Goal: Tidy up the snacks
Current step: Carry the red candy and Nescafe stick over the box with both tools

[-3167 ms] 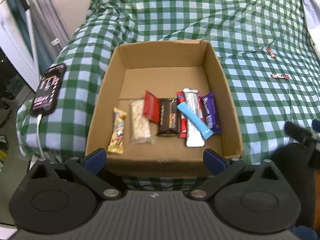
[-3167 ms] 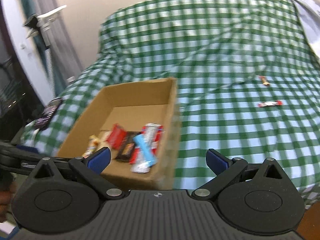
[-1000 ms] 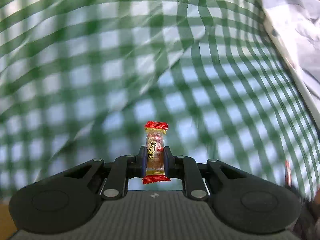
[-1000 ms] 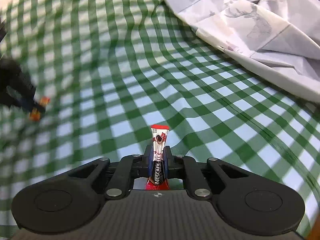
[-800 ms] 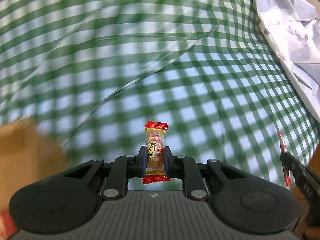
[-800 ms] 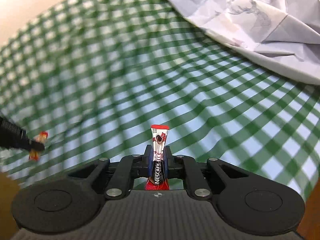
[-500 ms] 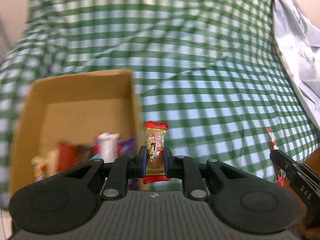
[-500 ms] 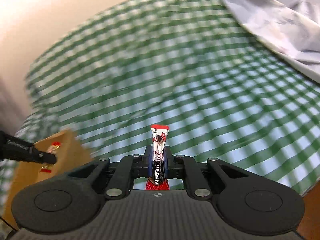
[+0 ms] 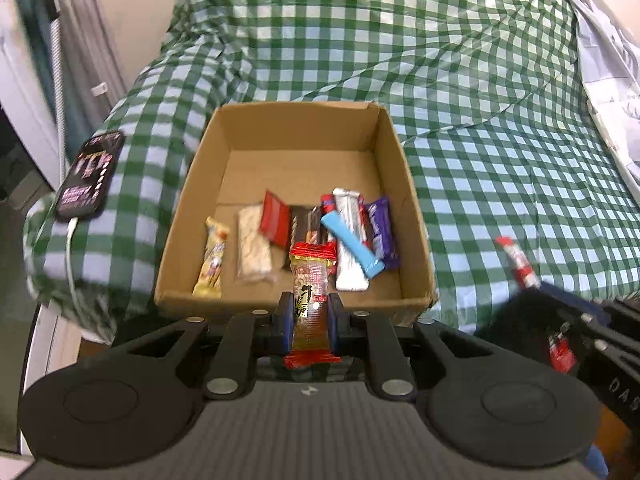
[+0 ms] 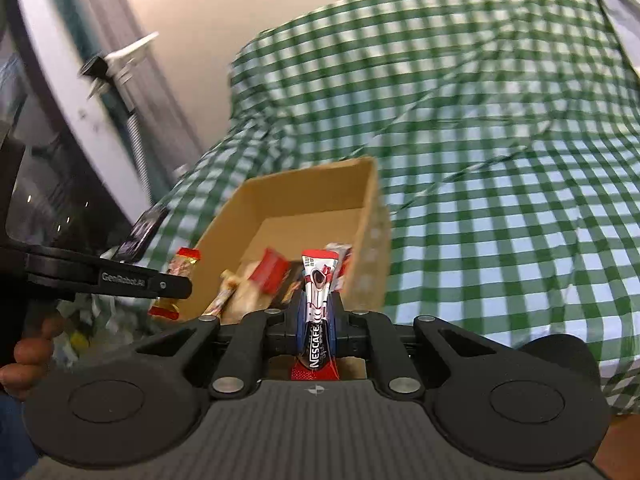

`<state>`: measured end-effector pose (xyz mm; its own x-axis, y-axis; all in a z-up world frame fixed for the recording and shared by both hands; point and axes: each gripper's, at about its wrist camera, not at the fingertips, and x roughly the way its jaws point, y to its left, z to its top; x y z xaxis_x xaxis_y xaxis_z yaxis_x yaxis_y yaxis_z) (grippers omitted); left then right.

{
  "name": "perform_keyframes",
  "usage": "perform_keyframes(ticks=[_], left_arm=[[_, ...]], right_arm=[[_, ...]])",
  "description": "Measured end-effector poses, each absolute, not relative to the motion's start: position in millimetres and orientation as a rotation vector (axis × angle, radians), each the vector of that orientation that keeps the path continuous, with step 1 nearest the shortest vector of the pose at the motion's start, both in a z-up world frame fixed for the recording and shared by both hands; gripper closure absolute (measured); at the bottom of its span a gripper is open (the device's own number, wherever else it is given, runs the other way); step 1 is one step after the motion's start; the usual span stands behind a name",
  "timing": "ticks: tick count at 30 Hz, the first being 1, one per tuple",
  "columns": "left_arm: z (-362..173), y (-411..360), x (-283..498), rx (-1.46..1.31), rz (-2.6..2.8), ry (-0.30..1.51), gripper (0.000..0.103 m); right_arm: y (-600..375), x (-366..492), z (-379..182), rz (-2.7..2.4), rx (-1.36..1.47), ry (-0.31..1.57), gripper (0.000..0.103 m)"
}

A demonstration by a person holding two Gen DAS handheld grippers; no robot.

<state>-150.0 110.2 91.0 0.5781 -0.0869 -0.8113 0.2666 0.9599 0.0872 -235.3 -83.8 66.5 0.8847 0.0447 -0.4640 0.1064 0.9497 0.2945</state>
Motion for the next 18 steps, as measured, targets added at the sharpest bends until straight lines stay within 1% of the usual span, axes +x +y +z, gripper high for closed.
perform_keyframes(ticks=[9,18], left_arm=[[94,130,-171,0.184,-0.217,0.913,0.085],[95,132,-171,0.179,-0.23,0.899,0.085]], right_arm=[[-56,-250,77,-0.053,0.241,0.483,0.091],[-44,-249,79,-0.061,0.193,0.496,0.091]])
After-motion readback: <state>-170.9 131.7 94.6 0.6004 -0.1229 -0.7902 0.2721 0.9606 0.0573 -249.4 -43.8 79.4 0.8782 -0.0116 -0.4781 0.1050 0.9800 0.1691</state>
